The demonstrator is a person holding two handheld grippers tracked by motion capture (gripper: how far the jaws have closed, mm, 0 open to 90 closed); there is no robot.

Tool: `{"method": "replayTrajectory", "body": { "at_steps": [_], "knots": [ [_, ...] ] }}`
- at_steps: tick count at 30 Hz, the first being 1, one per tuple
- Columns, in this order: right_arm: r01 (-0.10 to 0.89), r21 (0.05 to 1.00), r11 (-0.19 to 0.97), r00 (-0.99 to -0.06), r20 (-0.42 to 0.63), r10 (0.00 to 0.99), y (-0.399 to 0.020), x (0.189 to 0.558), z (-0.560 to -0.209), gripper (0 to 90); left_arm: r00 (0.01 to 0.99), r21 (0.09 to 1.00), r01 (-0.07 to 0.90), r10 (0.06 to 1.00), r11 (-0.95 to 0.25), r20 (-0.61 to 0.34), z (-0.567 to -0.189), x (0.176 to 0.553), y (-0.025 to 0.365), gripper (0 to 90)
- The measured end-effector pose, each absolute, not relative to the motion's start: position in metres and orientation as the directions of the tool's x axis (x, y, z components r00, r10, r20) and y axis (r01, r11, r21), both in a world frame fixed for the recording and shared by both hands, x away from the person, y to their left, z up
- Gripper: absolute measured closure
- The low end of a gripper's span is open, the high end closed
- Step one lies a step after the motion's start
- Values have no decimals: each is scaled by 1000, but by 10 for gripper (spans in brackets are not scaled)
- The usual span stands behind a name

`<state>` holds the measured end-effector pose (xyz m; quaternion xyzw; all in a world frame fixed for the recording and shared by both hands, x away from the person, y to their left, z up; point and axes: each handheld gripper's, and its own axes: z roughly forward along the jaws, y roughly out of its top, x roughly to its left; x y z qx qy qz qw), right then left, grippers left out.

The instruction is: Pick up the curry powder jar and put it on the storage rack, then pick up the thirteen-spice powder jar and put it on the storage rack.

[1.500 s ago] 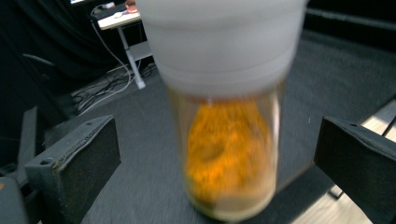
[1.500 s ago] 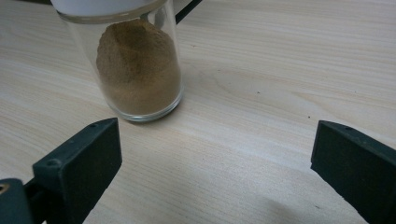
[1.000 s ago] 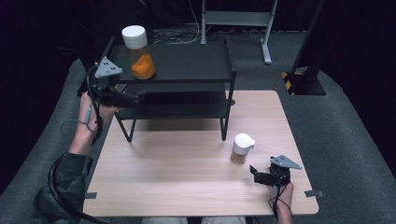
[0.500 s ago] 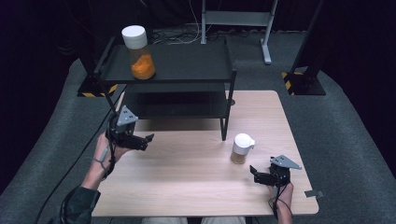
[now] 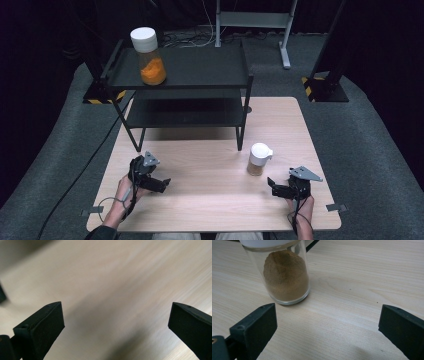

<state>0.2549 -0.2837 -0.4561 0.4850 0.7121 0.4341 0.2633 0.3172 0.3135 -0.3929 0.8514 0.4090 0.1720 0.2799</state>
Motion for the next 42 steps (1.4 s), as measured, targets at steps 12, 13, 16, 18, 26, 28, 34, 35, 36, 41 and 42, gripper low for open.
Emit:
{"method": "replayTrajectory", "body": {
  "at_steps": [12,13,16,18,26,28,34,35,36,41,42],
  "knots": [
    [462,873,159,-392,40,919,-283,255,-456,7,552,676,616,834,-404,-5,-427,299,326,0],
    [462,873,159,-392,40,919,-283,255,-456,7,550,686,609,835,-398,-3,-430,297,326,0],
    [463,871,161,-393,39,919,-282,256,-456,7,534,719,590,846,-367,-6,-438,287,329,1],
    [465,871,161,-394,40,918,-283,256,-455,7,528,719,592,849,-363,-6,-438,286,329,1],
    [463,872,159,-393,41,919,-283,255,-456,7,527,720,591,850,-363,-4,-438,286,329,1],
    [464,871,160,-394,41,918,-283,256,-456,7,527,720,591,850,-363,-5,-438,286,329,1],
    [464,871,161,-390,39,920,-282,255,-456,6,522,720,593,853,-360,-3,-438,286,328,1],
    [465,871,161,-391,38,920,-282,255,-455,6,519,720,594,855,-357,-4,-438,286,327,1],
    [465,870,162,-392,39,919,-282,256,-455,5,513,721,597,859,-352,-5,-438,286,327,1],
    [467,869,161,-389,38,920,-282,256,-455,5,512,720,597,859,-354,-3,-438,286,326,1],
    [467,869,163,-389,37,920,-281,256,-455,5,512,720,597,859,-354,-3,-438,286,326,1]
  ]
}}
